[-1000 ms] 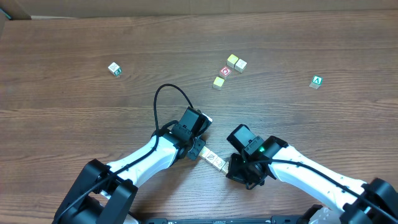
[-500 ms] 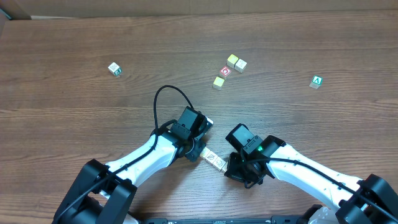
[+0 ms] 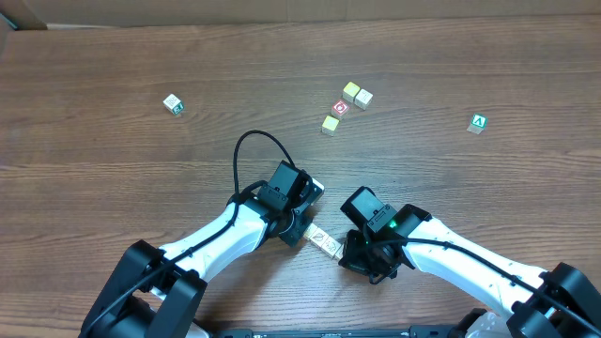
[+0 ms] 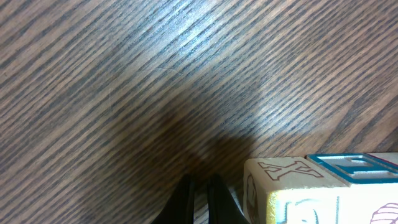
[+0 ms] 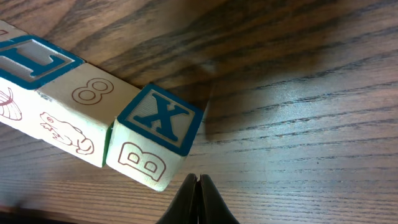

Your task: Flip 4 blocks

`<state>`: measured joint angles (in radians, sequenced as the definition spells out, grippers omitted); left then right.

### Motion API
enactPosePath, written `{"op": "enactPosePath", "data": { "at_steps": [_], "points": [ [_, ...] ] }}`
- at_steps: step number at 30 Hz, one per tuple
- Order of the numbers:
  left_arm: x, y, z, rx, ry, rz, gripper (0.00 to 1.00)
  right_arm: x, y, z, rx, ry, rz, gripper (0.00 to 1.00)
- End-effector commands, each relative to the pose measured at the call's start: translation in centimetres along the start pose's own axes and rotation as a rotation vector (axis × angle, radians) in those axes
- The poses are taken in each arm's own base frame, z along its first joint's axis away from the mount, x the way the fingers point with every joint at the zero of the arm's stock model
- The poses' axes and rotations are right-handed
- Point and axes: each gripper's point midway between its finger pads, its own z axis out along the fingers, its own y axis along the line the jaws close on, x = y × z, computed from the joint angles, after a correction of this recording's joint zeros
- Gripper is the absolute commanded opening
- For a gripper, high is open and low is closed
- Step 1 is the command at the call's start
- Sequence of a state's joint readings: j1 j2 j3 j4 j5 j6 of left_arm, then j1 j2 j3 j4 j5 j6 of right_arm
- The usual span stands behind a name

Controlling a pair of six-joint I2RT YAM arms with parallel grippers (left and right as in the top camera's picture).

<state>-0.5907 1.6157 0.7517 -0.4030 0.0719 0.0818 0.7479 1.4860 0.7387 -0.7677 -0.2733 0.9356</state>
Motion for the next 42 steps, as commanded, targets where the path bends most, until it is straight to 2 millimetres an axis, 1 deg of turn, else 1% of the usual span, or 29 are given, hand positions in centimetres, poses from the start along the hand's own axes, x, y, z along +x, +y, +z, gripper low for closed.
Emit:
{"op": "enactPosePath", "data": {
  "at_steps": [1, 6, 17, 19, 29, 37, 42],
  "points": [
    [3.9, -1.4, 1.7, 0.073, 0.123, 0.012, 0.04, 0.0, 0.2, 0.1, -0.004, -0.002, -0.003, 0.04],
    [3.9, -1.4, 1.7, 0.073, 0.121, 0.013, 0.04, 0.0, 0.6, 0.1, -0.022, -0.002, -0.004, 0.04],
    [3.7, -1.4, 1.7, 0.075, 0.115, 0.014, 0.04, -0.1, 0.6, 0.1, -0.023, -0.002, -0.004, 0.04],
    [3.7, -1.9, 1.7, 0.100, 0.112, 0.018, 0.04, -0.1, 0.6, 0.1, -0.023, -0.003, -0.003, 0.04],
    [3.8, -2.1, 1.7, 0.111, 0.118, 0.018, 0.04, 0.0, 0.7, 0.1, -0.025, 0.000, -0.001, 0.04],
    [3.7, -2.0, 1.7, 0.109, 0.112, 0.019, 0.04, 0.3, 0.9, 0.1, -0.037, 0.019, -0.003, 0.04],
    [3.6, -2.0, 1.7, 0.109, 0.108, 0.023, 0.04, 0.8, 1.4, 0.3, -0.044, 0.018, -0.012, 0.04]
  ]
}}
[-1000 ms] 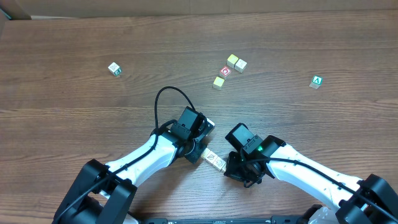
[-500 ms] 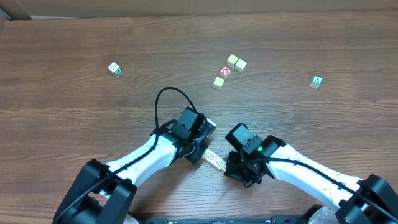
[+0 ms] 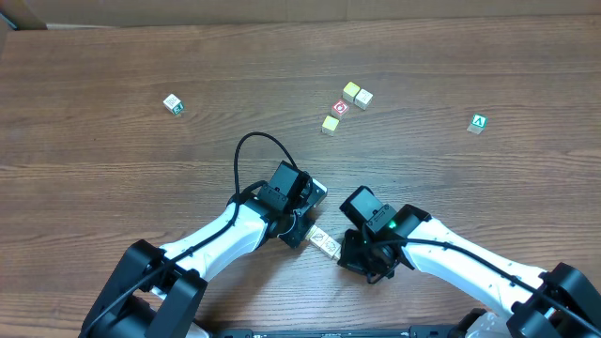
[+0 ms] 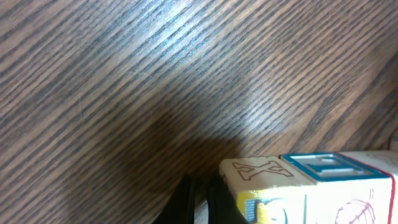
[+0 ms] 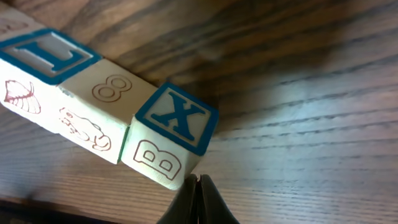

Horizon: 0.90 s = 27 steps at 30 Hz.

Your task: Flip 4 blocks

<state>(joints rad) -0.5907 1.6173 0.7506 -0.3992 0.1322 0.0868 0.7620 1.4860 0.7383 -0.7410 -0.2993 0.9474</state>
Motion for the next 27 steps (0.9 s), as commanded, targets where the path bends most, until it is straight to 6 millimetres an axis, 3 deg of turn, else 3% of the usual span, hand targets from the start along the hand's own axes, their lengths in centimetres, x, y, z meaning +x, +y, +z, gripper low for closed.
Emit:
{"op": "enactPosePath", "data": {
  "at_steps": [1, 27],
  "points": [
    [3.69, -0.89, 1.72, 0.050, 0.114, 0.014, 0.04, 0.45, 0.67, 0.24, -0.014, 0.005, -0.007, 0.04],
    [3.19, -0.46, 1.79, 0.026, 0.094, 0.041, 0.04, 0.80, 0.73, 0.27, -0.016, 0.020, 0.042, 0.04]
  ]
}}
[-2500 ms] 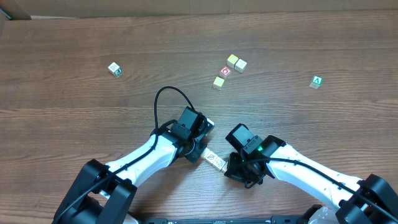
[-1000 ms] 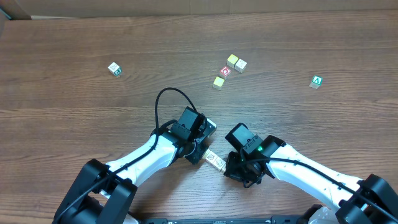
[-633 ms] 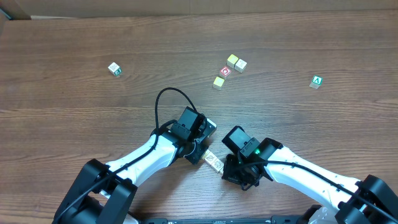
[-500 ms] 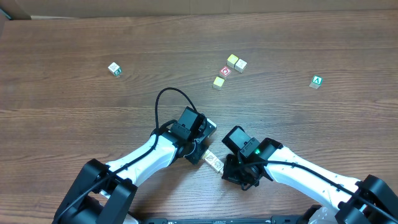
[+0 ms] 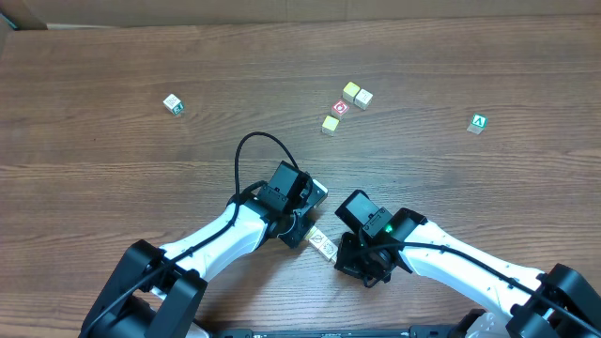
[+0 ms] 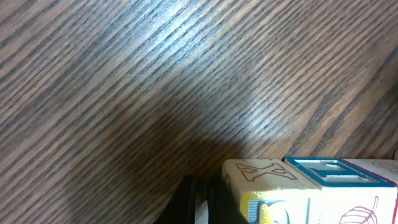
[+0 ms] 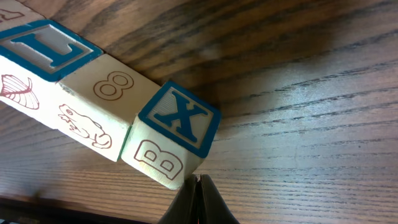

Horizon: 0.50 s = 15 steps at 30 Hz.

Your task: Flip 4 blocks

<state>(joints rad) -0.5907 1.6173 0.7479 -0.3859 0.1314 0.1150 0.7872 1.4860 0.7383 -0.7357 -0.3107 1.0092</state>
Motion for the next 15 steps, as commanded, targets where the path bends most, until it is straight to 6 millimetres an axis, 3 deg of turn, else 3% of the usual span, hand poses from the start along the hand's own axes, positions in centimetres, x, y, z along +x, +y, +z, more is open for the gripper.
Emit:
{"op": "enactPosePath", "data": {
  "at_steps": [1, 15],
  "points": [
    [3.39, -0.51, 1.71, 0.025, 0.104, 0.014, 0.04, 0.14, 0.30, 0.10, -0.010, 0.006, 0.006, 0.04],
    [3.20, 0.36, 1.74, -0.024, 0.099, 0.035, 0.04, 0.70, 0.27, 0.17, -0.006, 0.026, 0.003, 0.04]
  ]
}}
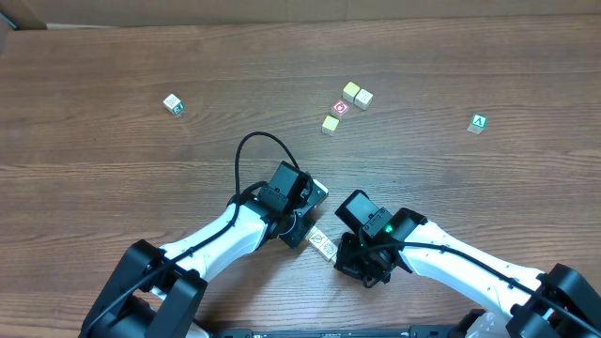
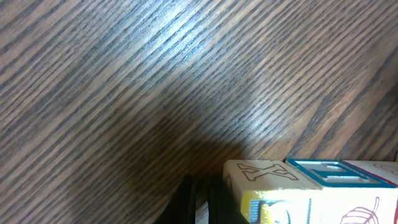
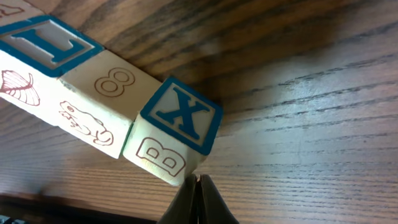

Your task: Flip 4 blocks

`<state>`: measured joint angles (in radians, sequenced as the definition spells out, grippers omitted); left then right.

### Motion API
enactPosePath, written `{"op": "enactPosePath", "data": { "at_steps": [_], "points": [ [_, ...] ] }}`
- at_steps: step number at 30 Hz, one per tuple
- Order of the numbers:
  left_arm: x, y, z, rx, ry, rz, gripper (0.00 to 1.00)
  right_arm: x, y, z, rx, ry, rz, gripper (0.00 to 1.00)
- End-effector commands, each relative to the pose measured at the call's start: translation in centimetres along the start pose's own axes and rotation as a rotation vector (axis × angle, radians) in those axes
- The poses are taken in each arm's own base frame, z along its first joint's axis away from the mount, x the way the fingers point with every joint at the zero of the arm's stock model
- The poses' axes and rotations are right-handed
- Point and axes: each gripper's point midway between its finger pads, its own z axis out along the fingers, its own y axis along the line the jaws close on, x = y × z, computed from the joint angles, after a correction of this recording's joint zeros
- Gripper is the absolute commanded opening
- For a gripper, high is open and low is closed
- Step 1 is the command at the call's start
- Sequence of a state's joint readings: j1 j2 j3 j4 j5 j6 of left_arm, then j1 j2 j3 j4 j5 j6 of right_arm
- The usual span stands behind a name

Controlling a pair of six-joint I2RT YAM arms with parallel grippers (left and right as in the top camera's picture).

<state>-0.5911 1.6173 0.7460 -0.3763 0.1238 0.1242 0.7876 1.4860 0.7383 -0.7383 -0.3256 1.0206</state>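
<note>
A short row of wooden letter blocks (image 1: 322,245) lies near the table's front edge between my two arms. In the right wrist view its end block shows a blue X (image 3: 180,117) on top and a B on its side, next to an 8 block (image 3: 107,98) and a blue L block (image 3: 45,42). My right gripper (image 3: 199,186) is shut, its tip at the X block's lower corner. In the left wrist view the row's other end, a block with an outlined X (image 2: 264,177), sits just right of my shut left gripper (image 2: 200,198).
Loose blocks lie farther back: a white and green one (image 1: 173,103) at the left, a cluster of a red one (image 1: 340,108) and yellowish ones (image 1: 330,124) in the middle, and a green A block (image 1: 479,123) at the right. Bare wood table (image 1: 113,188) surrounds them.
Almost nothing differs. In the right wrist view the X block sits a touch nearer my shut fingertips; the left gripper and its end of the row look the same.
Both grippers were shut at opposite ends of the block row from the oldest moment on. Over the moments the right arm edged left and the row shifted slightly toward the left gripper, its end block drawing closer to the left fingers. All blocks show the same faces.
</note>
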Motion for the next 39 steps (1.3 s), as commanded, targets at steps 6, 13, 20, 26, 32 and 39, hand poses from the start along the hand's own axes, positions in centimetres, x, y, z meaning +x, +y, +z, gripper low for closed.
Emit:
{"op": "enactPosePath", "data": {
  "at_steps": [6, 13, 20, 26, 32, 39],
  "points": [
    [3.0, 0.3, 1.7, -0.023, 0.091, 0.033, 0.04, 1.0, 0.3, 0.3, 0.004, 0.017, -0.015, 0.04],
    [2.9, 0.5, 1.7, -0.035, 0.090, 0.041, 0.04, 1.0, 0.4, 0.4, 0.000, 0.016, -0.010, 0.04],
    [2.7, 0.6, 1.7, -0.036, 0.082, 0.054, 0.04, 0.9, 0.6, 0.4, -0.006, 0.013, -0.013, 0.04],
    [2.6, 0.6, 1.7, -0.037, 0.079, 0.072, 0.04, 0.9, 0.6, 0.4, -0.005, 0.013, -0.012, 0.04],
    [2.7, 0.6, 1.7, -0.039, 0.081, 0.077, 0.04, 1.0, 0.0, 0.3, 0.017, 0.017, 0.000, 0.04],
    [2.7, 0.6, 1.7, -0.040, 0.080, 0.077, 0.04, 0.8, -2.1, 0.2, 0.111, -0.015, 0.037, 0.04]
  ]
}}
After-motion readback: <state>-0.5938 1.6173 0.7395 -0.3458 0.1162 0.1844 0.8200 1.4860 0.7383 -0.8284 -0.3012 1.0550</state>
